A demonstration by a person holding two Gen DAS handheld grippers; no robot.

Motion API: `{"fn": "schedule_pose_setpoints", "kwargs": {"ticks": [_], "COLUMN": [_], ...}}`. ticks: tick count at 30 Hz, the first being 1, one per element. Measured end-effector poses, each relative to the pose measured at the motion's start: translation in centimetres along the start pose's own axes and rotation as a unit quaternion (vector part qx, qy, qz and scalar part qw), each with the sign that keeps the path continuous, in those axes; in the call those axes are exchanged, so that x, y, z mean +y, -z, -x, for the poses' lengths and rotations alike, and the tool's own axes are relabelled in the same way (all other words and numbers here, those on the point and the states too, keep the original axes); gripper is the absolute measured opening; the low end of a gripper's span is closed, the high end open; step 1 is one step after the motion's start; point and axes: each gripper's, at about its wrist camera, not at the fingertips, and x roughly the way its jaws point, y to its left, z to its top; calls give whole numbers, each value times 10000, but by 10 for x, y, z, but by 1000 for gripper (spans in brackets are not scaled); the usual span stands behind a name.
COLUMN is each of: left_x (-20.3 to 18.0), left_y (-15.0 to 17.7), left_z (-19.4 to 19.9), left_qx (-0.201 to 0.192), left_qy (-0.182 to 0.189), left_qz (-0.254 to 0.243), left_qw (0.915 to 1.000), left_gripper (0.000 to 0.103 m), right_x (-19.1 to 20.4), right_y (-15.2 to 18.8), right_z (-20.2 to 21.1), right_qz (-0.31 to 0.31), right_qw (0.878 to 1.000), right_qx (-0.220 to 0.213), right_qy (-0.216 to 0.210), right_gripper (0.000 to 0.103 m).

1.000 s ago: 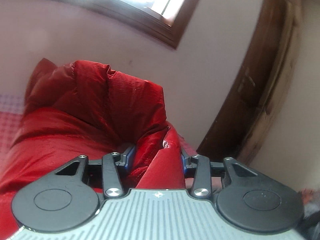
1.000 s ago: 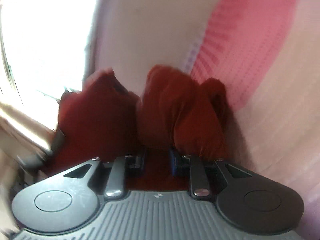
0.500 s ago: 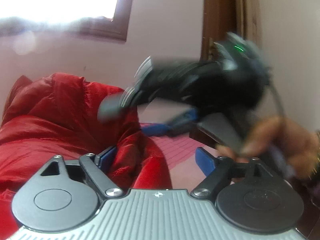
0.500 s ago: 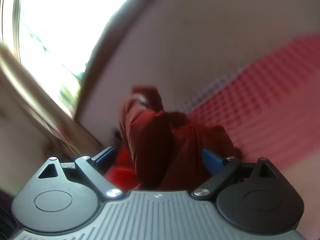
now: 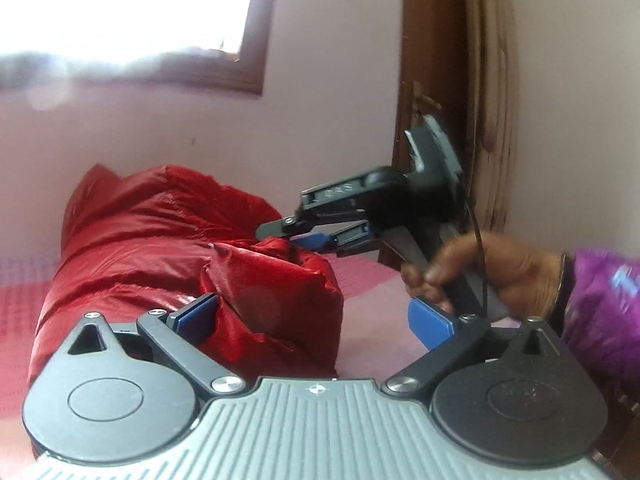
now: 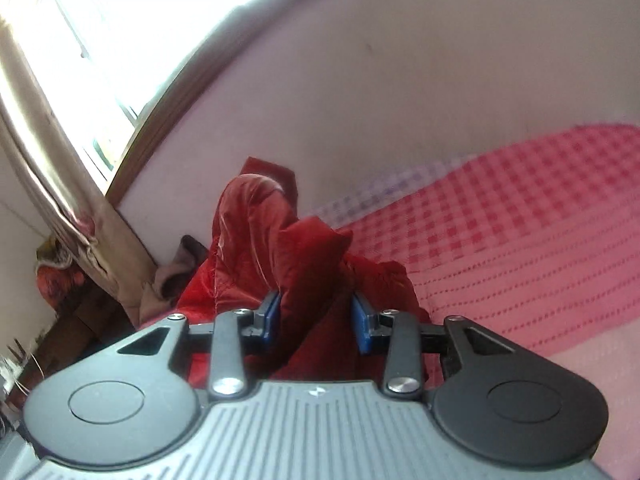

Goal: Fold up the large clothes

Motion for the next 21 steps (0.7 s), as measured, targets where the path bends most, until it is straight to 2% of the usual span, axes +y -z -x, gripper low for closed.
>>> {"fn": "schedule_pose_setpoints", "kwargs": {"ticks": [4, 6, 8, 10, 13, 15, 17, 19, 21], "left_x": [-10, -21, -29, -29, -28, -34, -34, -27, -24], "left_y": [2, 4, 8, 14, 26, 33, 39, 45, 44], "left_z": [-8, -19, -31, -47, -55, -59, -67, -66, -70], "left_qx": [-49, -59, -50, 87, 141, 183, 275, 354, 410], "left_qy": [48, 76, 120, 250, 423, 476, 450, 519, 628], "left_qz": [-298, -611, -889, -1003, -1160, -1560, -1898, -1870, -1757], "left_qw": [9995, 9981, 9960, 9946, 9922, 9864, 9804, 9804, 9816], "left_gripper": [98, 101, 101, 101, 101, 101, 101, 101, 101], "right_x": [-9, -11, -9, -5, 12, 25, 34, 35, 27], "right_y": [-2, -7, -11, -16, -21, -20, -19, -20, -18], "right_z": [2, 3, 8, 8, -7, -22, -30, -25, -22], "right_qz": [-331, -384, -447, -395, 21, 573, 1014, 1205, 1335], "right_qw": [9994, 9991, 9988, 9989, 9996, 9965, 9917, 9900, 9879], "right_qx": [45, 82, 43, 87, 272, 463, 517, 371, 297], "right_qy": [-102, -154, -187, -236, 68, 400, 600, 631, 737], "right_gripper": [40, 50, 86, 90, 88, 60, 45, 37, 37]}}
